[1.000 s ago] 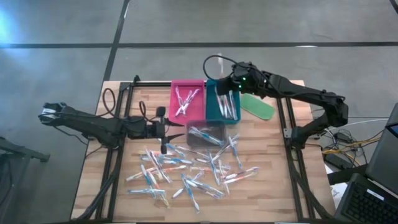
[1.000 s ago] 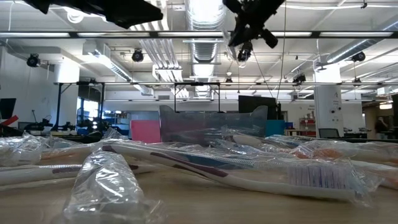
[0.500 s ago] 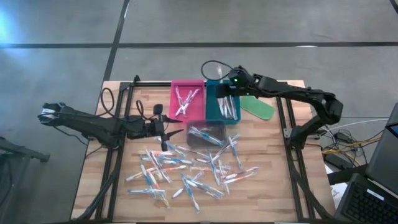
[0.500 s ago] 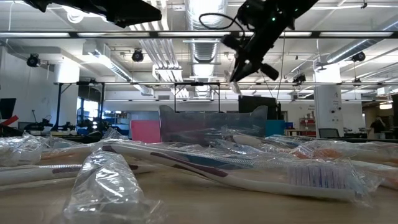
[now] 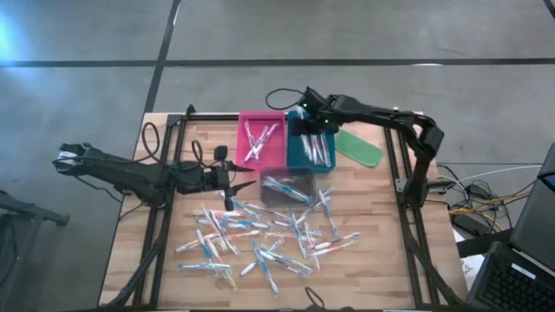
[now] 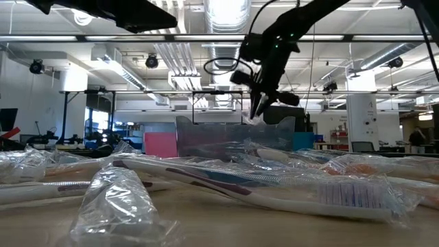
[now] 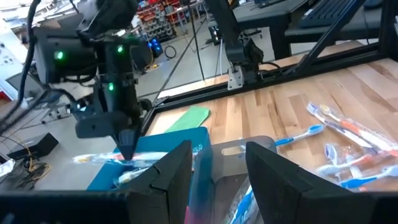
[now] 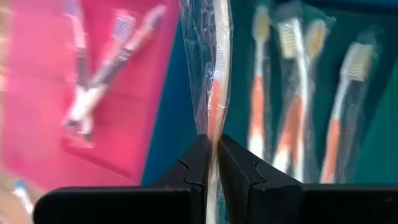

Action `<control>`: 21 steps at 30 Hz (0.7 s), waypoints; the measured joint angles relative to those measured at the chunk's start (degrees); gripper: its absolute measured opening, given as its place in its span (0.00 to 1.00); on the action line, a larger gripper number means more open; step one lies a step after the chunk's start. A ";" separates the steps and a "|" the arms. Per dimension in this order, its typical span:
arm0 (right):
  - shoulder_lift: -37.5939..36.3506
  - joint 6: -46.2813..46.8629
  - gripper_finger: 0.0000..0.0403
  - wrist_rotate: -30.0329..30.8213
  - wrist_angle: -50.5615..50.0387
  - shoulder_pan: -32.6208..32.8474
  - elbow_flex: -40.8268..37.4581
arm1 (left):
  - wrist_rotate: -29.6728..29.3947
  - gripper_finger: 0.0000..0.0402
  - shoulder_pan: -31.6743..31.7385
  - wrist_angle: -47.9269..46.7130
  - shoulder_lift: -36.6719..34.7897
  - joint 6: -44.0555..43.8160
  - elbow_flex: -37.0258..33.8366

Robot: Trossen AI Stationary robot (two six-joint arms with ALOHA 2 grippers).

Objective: Pick & Place Toothbrushes
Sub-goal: Put the orange toothbrush into the blue bin

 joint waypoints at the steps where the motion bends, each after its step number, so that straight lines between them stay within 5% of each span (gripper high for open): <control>1: 0.82 -0.02 0.06 0.04 -0.73 -0.02 0.56 | 0.00 0.39 -0.01 -0.12 0.00 0.00 0.00; 21: 8.63 0.43 0.06 0.18 -1.27 -1.08 1.50 | 0.00 0.39 -0.02 -0.18 -0.02 -0.75 0.00</control>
